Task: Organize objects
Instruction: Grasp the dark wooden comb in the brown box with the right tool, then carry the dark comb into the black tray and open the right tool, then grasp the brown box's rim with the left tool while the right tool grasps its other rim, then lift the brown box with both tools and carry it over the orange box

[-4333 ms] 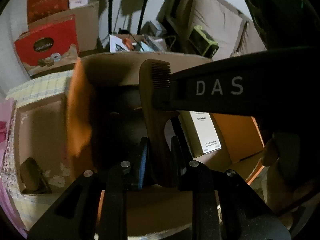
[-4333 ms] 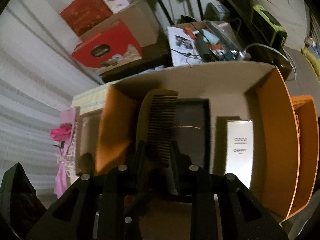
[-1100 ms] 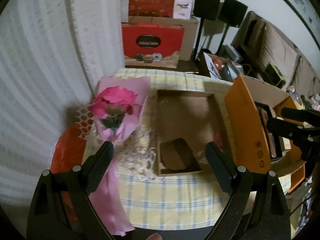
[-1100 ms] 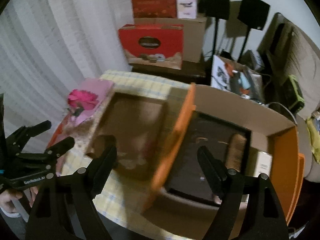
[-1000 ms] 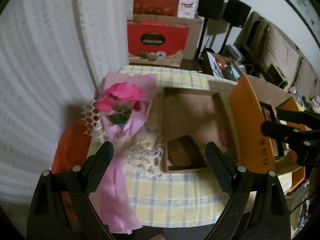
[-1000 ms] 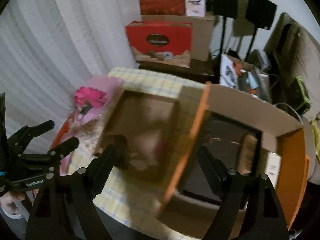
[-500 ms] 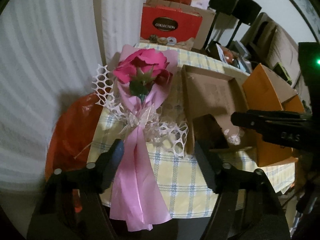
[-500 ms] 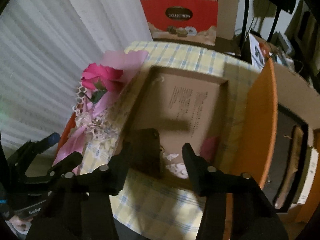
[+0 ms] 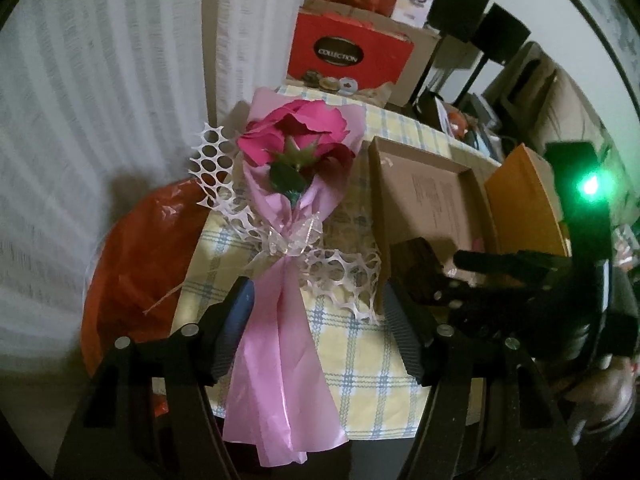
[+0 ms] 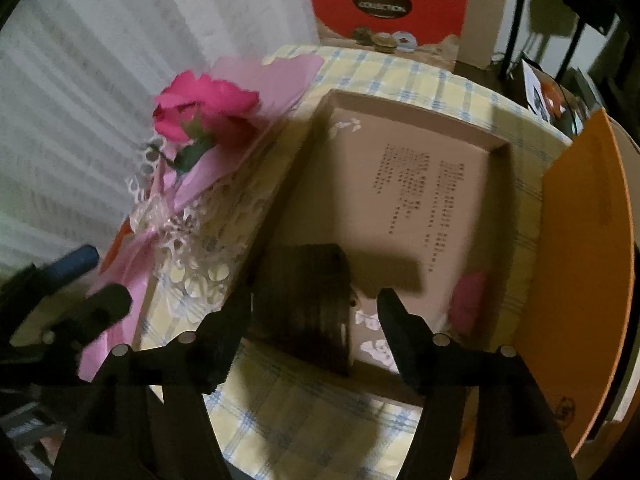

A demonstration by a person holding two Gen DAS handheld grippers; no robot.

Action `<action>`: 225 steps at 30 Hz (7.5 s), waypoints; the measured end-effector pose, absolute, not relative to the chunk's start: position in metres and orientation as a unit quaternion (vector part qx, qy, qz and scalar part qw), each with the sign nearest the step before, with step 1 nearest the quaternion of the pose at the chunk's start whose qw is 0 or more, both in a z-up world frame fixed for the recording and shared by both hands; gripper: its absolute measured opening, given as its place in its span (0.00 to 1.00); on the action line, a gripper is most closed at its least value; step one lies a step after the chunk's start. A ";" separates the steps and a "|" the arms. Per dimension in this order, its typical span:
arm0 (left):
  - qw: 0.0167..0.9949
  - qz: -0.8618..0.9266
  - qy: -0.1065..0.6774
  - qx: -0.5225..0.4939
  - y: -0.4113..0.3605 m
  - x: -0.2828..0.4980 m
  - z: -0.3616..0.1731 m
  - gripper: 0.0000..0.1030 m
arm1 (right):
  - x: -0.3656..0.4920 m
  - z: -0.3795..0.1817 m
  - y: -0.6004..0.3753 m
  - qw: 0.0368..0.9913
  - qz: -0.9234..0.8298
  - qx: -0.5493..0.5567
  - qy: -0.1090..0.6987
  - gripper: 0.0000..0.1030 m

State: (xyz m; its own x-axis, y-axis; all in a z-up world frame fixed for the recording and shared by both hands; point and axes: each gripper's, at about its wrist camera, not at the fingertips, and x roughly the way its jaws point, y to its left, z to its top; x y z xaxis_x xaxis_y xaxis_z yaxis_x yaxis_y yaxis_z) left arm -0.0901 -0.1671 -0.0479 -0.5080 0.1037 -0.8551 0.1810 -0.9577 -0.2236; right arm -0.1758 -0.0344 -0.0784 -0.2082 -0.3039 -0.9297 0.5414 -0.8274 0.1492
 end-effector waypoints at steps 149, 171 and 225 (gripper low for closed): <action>-0.016 -0.862 0.113 0.494 -0.112 -0.125 -0.025 0.37 | -0.143 0.015 0.062 0.242 -0.833 0.492 0.073 0.37; 0.000 -0.828 0.086 0.554 -0.101 -0.190 -0.082 0.23 | -0.252 -0.052 0.002 0.110 -0.794 0.571 0.179 0.28; 0.007 -0.836 0.179 0.518 -0.123 -0.164 -0.057 0.05 | -0.251 -0.018 0.006 0.117 -0.831 0.524 0.145 0.10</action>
